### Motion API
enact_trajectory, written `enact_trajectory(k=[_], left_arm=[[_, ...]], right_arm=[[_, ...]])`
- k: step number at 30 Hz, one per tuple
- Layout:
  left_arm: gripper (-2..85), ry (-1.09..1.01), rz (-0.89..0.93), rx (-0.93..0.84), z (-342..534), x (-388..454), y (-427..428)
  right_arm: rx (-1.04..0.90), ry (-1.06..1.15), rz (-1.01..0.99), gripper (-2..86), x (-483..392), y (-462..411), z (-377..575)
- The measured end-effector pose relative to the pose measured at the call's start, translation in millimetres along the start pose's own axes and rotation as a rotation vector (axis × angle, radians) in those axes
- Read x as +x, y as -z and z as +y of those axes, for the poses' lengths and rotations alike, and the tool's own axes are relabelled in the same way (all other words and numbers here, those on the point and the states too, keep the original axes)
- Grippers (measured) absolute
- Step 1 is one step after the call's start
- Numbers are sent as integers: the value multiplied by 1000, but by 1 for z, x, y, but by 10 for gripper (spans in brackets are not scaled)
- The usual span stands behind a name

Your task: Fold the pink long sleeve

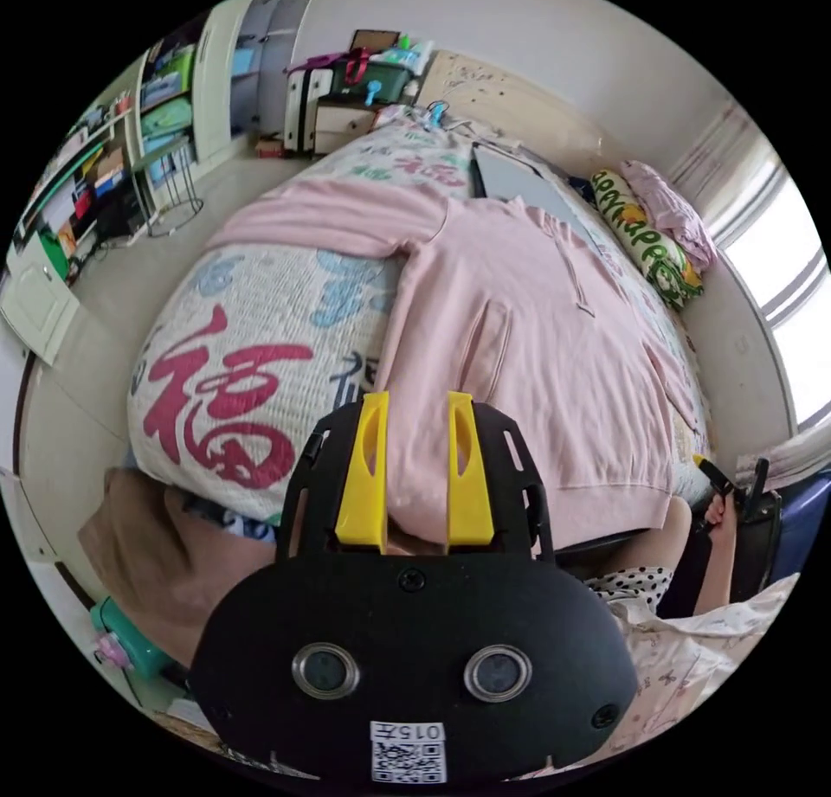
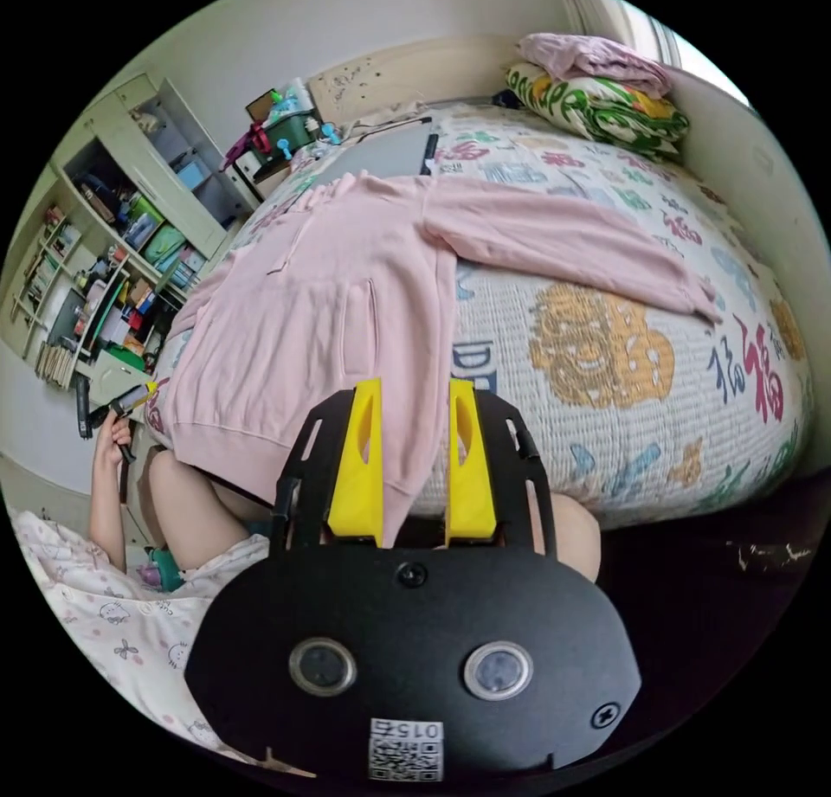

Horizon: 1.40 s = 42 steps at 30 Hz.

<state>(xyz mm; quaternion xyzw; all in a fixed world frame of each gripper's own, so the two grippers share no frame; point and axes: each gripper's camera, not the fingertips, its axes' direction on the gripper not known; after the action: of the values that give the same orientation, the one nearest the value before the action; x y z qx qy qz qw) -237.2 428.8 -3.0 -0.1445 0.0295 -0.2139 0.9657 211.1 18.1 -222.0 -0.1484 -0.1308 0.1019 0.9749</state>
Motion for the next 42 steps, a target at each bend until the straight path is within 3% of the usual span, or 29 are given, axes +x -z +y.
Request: enact_trajectory(k=[6, 11, 20, 33, 38, 42], left_arm=[[108, -18, 2, -140, -4, -23, 3], [74, -88, -47, -114, -14, -17, 33], [16, -180, -116, -101, -50, -7, 115], [14, -297, -307, -190, -135, 21, 201], [14, -270, -274, -197, -172, 24, 246], [12, -225, -176, -191, -200, 12, 317]], right_arm=[[-76, -28, -16, 138, -3, 13, 11], [-108, -63, 0, 140, -3, 26, 13], [-171, -115, -89, 27, 3, 64, 11], [-258, 34, 169, 12, -17, 127, 0], [-249, 13, 73, 34, 6, 167, -5], [-231, -40, -121, 53, 47, 219, -10]])
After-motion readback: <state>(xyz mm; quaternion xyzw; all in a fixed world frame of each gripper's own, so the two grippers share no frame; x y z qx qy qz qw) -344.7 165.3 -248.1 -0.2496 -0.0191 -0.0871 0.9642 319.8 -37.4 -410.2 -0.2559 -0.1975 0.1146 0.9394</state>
